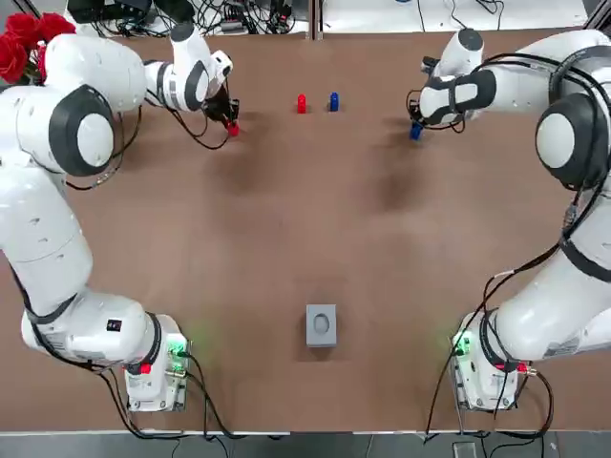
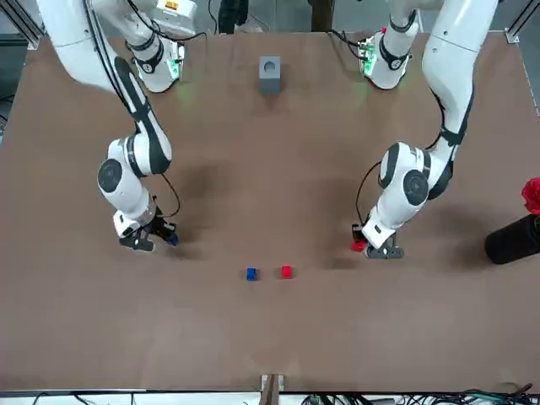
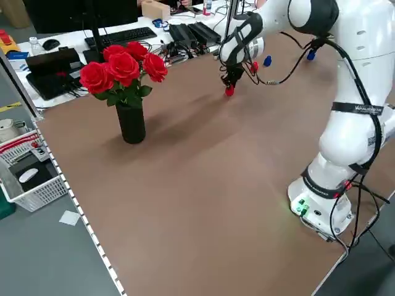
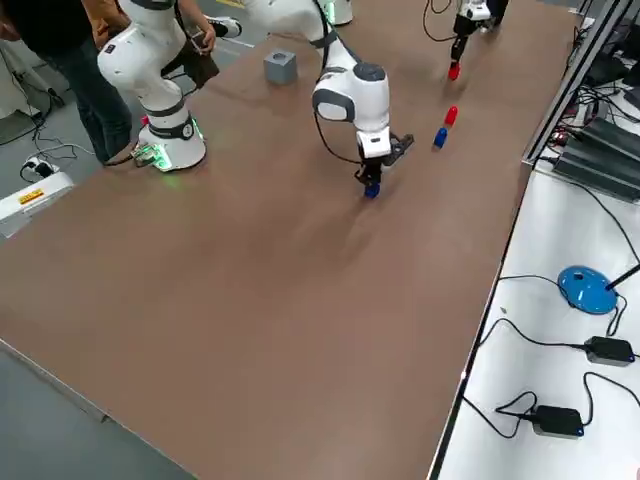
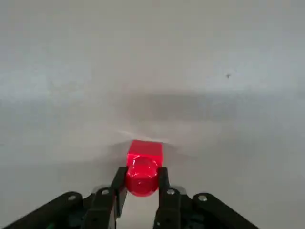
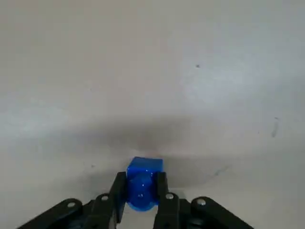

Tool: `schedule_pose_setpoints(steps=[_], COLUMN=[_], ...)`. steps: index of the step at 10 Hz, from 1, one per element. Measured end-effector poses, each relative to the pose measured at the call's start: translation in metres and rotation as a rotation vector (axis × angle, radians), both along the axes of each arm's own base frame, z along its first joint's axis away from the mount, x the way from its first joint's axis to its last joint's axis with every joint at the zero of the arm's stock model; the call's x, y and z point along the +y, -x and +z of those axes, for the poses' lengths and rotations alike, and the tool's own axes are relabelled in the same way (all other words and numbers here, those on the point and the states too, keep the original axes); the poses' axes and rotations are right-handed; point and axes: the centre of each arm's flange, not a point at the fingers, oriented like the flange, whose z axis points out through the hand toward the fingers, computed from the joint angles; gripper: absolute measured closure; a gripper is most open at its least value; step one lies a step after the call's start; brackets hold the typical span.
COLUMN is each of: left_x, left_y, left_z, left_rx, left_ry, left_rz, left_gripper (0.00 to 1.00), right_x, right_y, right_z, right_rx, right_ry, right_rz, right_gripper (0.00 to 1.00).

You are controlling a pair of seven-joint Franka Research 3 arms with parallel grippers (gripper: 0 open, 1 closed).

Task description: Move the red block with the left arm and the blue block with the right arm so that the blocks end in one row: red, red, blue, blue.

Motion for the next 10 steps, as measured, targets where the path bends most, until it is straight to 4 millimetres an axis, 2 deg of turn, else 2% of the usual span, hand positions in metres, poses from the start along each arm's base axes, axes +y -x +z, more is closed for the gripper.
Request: schedule_pose_setpoints(steps=[3, 5, 8, 10], left_x=[-0.039, -0.051, -0.072, -0.088], left_y=[-0.012, -0.018, -0.038, -0.046], left_z=[-0.001, -0.001, 0.0, 0.0], left_rx=[-0.024, -0.031, -0.008, -0.02], left_ry=[-0.02, -0.042, -0.054, -0.043], left_rz=[0.05, 0.083, 0.122, 0.115], left_gripper=[0.7, 0.7, 0.7, 0.7], right_x=[0.02, 0.041, 0.058, 0.08], right_y=[-0.014, -0.024, -0.039, -0.048], right_z=[0.001, 0.001, 0.002, 0.003], right_rx=[-0.005, -0.006, 0.0, 0.016], right_ry=[-0.006, -0.017, -0.021, 0.012], right_rz=[0.008, 0.011, 0.007, 0.002], right_gripper=[0.7, 0.7, 0.7, 0.7])
